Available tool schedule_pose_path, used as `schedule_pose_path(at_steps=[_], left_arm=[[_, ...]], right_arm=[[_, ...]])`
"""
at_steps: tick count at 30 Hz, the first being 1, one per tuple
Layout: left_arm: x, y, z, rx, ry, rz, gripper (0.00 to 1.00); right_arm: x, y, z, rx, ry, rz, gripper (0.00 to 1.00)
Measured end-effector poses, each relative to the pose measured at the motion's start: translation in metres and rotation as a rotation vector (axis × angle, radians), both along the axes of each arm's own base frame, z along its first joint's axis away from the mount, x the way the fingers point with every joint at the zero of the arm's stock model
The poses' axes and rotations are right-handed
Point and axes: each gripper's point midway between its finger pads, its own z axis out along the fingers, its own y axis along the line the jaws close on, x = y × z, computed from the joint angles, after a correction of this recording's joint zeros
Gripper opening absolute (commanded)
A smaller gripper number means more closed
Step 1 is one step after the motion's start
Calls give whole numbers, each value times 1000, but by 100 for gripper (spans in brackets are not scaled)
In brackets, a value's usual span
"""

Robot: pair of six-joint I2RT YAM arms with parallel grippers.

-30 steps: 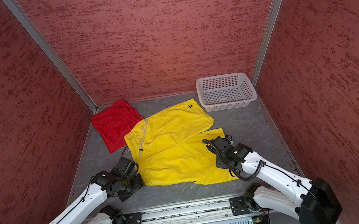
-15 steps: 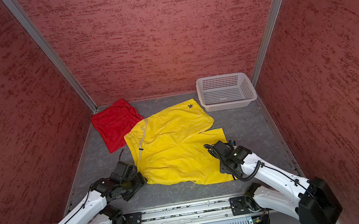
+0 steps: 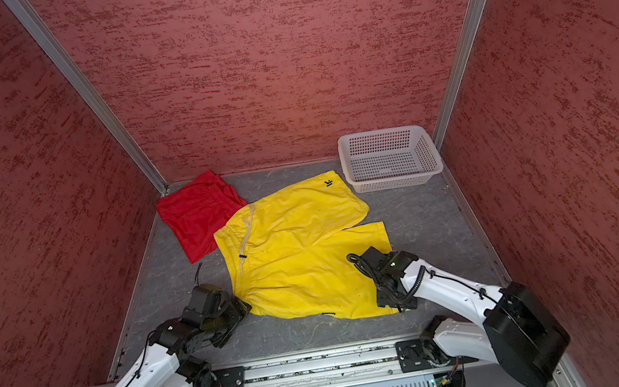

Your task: Fold and stack the shorts

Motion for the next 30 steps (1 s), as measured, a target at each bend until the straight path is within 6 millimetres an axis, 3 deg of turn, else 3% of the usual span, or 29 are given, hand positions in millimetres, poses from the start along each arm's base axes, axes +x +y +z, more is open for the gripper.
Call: schedule_pose_path(at_steps=[9,11,16,19,26,28,30], left_arm=[[8,2,39,-75,-125,26,84],[9,4,35,-76,-110,38,81],[5,7,1,-80,-6,62,69],[12,4,-5,-101,1,64,59],[23,-1,-15,-117,30,56,10],[24,0,-18,-114,38,55,1],[28,-1,-17,-110,39,47,0]], right_arm=[[2,6,7,8,21,7,73],[1,7,8,20,19,-7,71],[-11,3,3,46,21,-65,70],[-12,2,6,59,4,-90,70],[-16,1,9,90,-15,-154,71],[-23,-1,4,90,3,-167,72],[-29,-4,-2,78,26,-174,72]])
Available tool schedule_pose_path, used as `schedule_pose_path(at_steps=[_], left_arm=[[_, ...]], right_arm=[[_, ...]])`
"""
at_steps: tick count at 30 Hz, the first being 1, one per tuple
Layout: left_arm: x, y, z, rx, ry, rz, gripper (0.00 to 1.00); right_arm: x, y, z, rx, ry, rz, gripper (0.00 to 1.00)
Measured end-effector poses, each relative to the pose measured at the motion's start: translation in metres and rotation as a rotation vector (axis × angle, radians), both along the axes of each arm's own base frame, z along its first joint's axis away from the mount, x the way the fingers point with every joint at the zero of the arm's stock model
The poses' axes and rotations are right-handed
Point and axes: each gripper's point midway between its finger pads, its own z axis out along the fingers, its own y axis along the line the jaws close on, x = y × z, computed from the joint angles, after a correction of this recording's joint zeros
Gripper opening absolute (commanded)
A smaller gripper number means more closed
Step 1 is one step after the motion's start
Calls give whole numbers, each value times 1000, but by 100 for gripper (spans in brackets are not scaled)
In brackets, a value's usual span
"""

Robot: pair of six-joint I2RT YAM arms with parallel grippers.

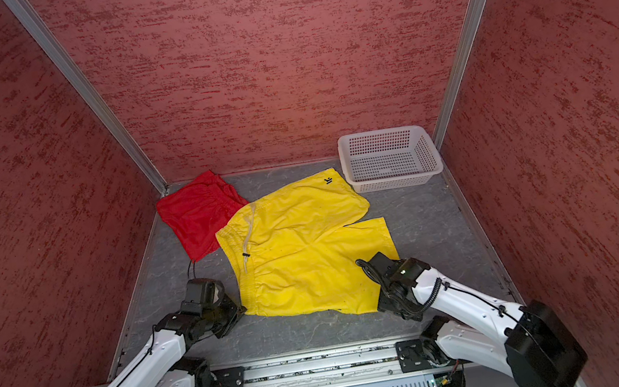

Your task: Fold and stack the shorts

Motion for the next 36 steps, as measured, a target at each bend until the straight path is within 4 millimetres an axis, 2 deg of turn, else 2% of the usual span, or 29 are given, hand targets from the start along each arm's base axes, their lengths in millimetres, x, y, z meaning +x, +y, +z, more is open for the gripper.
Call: schedule_pose_path(at_steps=[6,12,15,23,26,29,32,33,34,35,36], left_arm=[[5,2,3,23,21,-20,0],[6,9,11,27,34,-19,0],[4,11,11,27,43,-21,0],[2,16,9,15,72,-21,0],[2,16,8,9,79,-23,0],[2,16,8,7,78,-25,0],[2,17,9,6,80,-25,0],[3,17,9,6,81,-26,0],[3,17,9,6,84,-27,0],[3,17,9,6,86,-27,0],[3,17,9,5,87,-28,0]], right_arm=[[0,-1,-8,-26,21,-8,72],[12,0,-8,-31,-30,-22,72],[18,-1,-7,-40,-59,-33,67],[36,-3,10,-46,-168,-52,61],[33,-4,2,-49,-154,-59,59],[27,-6,-8,-74,-108,-52,61],[33,-1,-8,-80,-89,-21,62],[35,2,-8,-85,-76,-4,57],[38,5,-8,-90,-68,16,45],[41,7,-8,-91,-63,27,30],[46,11,-8,-88,-65,41,11]])
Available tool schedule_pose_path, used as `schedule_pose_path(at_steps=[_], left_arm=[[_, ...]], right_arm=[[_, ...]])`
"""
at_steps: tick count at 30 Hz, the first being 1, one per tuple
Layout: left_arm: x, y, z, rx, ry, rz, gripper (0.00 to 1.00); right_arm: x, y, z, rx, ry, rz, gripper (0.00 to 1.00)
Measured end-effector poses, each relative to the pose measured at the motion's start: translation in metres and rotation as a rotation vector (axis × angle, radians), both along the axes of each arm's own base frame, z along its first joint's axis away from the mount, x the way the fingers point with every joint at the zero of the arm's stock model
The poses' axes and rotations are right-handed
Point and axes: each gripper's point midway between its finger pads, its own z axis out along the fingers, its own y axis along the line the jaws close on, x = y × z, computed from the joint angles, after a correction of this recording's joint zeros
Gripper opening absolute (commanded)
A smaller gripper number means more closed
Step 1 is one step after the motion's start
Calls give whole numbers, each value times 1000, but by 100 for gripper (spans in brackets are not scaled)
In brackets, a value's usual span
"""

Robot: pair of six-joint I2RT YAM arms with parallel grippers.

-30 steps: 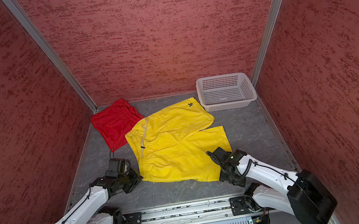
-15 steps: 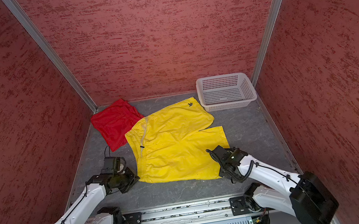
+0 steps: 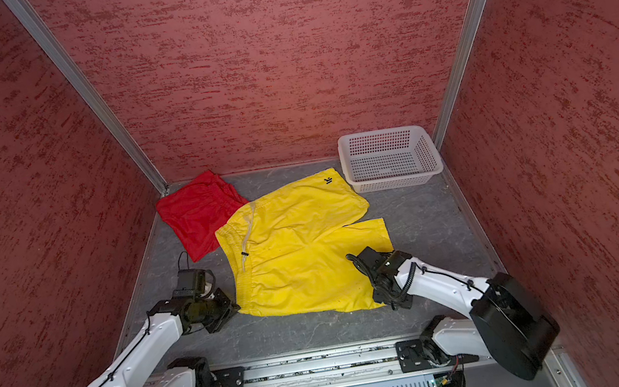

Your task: Fold and stack the shorts

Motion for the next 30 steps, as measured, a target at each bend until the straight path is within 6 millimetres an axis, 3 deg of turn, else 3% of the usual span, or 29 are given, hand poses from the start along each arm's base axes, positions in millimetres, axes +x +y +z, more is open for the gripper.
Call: schedule_pose_path(at_steps=[1,2,8,11,17,25,30], left_arm=[[0,0,0,-1,0,0,0],[0,0,1,-2,0,0,0],[0,0,5,-4,5,2,0],[2,0,13,-3,-6,-4,0],[2,1,42,-1,-85,-8,0],[-22,5,86,-10,-189,19,0],[-28,6,127,-24,-253,36,0]], right_arm=[[4,2,0,-1,-2,15,2],[5,2,0,-9,-1,27,0],[10,2,4,-13,-19,61,0],[17,0,18,11,-71,45,0],[44,0,88,101,-298,-6,0],[40,-8,151,160,-425,-36,0],[58,-8,209,175,-568,-30,0]])
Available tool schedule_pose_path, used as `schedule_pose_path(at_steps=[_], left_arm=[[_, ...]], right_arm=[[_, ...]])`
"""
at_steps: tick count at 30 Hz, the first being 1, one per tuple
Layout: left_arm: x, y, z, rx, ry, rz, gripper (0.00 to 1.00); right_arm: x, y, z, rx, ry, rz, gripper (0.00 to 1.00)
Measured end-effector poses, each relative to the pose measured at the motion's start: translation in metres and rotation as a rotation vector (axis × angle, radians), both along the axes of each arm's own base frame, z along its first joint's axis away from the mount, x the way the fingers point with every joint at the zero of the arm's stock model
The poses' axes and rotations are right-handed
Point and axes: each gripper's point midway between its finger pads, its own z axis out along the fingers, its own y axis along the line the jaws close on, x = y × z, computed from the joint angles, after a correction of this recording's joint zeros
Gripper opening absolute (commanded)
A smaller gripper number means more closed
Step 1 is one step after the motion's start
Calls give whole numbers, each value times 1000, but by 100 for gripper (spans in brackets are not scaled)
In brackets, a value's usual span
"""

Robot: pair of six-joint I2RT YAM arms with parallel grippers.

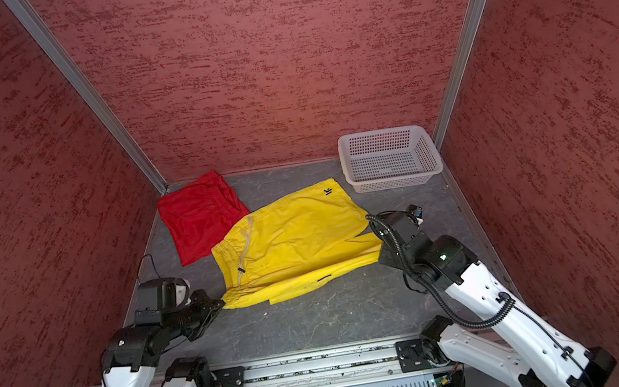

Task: Fold and stack the shorts
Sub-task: 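Lift the near edge with both grippers and fold it over toward the far edge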

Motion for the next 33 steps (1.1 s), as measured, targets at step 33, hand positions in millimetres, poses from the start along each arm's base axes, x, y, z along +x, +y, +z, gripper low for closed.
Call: schedule_pose_path(at_steps=[33], left_arm=[[180,46,-47,52,149,106,14]], right_arm=[[345,75,-110,-138,-103,144,38]])
